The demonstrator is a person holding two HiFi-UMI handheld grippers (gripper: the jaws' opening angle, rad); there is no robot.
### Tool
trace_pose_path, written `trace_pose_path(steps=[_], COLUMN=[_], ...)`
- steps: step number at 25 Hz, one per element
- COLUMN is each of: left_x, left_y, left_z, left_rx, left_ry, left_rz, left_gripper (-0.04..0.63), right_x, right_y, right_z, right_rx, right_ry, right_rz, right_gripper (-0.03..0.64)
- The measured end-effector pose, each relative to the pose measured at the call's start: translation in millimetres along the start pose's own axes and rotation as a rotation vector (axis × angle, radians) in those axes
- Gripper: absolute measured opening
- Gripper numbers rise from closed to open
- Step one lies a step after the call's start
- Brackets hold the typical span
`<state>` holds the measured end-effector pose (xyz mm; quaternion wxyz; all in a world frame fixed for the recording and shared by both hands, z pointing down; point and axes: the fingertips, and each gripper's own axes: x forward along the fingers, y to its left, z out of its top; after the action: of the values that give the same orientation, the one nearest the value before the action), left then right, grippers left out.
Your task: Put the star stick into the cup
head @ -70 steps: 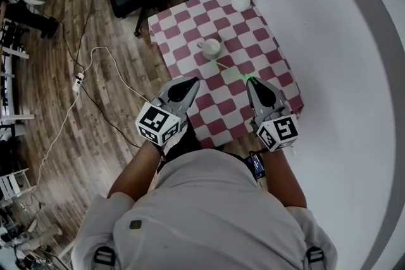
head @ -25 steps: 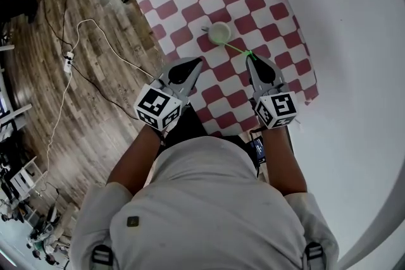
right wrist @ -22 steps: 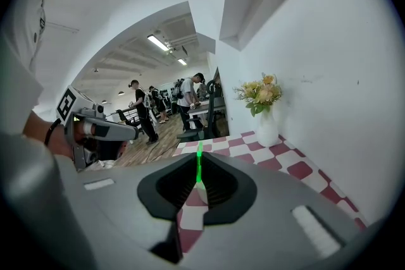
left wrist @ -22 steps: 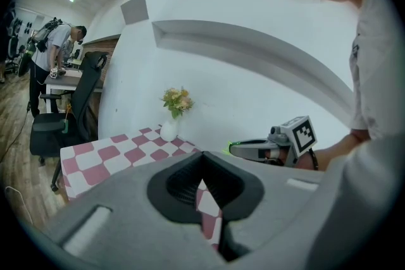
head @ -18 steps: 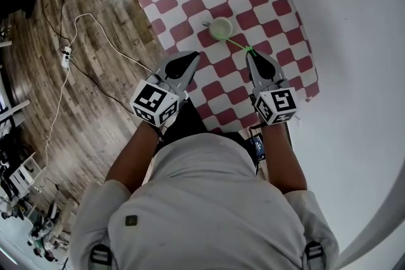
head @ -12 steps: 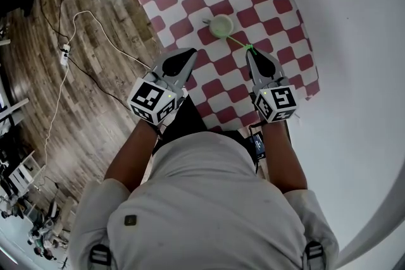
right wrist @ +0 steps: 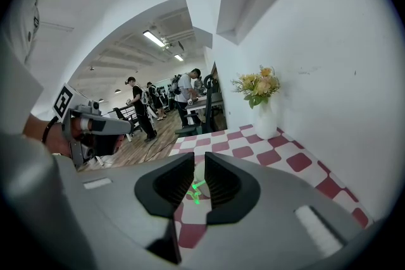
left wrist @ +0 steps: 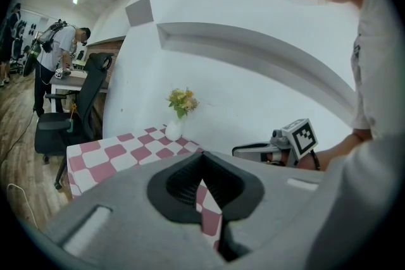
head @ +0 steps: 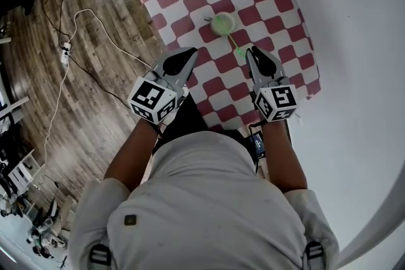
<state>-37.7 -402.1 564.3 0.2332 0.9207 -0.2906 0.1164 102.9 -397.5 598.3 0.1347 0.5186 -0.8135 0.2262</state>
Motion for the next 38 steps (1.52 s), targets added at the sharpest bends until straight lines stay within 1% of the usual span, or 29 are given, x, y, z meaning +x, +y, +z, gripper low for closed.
trace_pose_path(steps=[9, 15, 20, 27, 34, 38], left_x=[-10.3, -26.8, -43.6, -65.3, -82.3, -89.8], left_y=[-21.1, -43.5, -72.2, -117.3, -157.7, -186.3], left_z=[-0.7, 2.4, 7.4, 1.2, 13.7, 18.0], left_rx=[0.013, 0.04, 0.065, 0.09, 0.153, 0.188], left_ry=[-0.013, -0.039, -0.071, -0.098, -0.152, -0.178], left_rz=[-0.003, 0.006, 0.01, 0.013, 0.03, 0.026], left_gripper=[0.004, 0.003, 0.003, 0.003, 0.003, 0.003], right_x=[-21.3, -46.5, -74.6, -120.2, -163.9, -188.9], right_y=[10.1, 22.5, 37.2, 55.7, 67.6, 73.0], right_z=[0.5, 3.7, 6.3, 10.2, 18.3, 24.2], right_rx=[-0.011, -0.033, -0.059, -0.086, -0.119, -0.144], right_ry=[-0.019, -0.049, -0.076, -0.126, -0.19, -0.226], right_rz=[0.005, 0.014, 0.035, 0.058, 0.079, 0.085], right_gripper=[0.066, 0.063, 0.047, 0.025, 0.011, 0.009])
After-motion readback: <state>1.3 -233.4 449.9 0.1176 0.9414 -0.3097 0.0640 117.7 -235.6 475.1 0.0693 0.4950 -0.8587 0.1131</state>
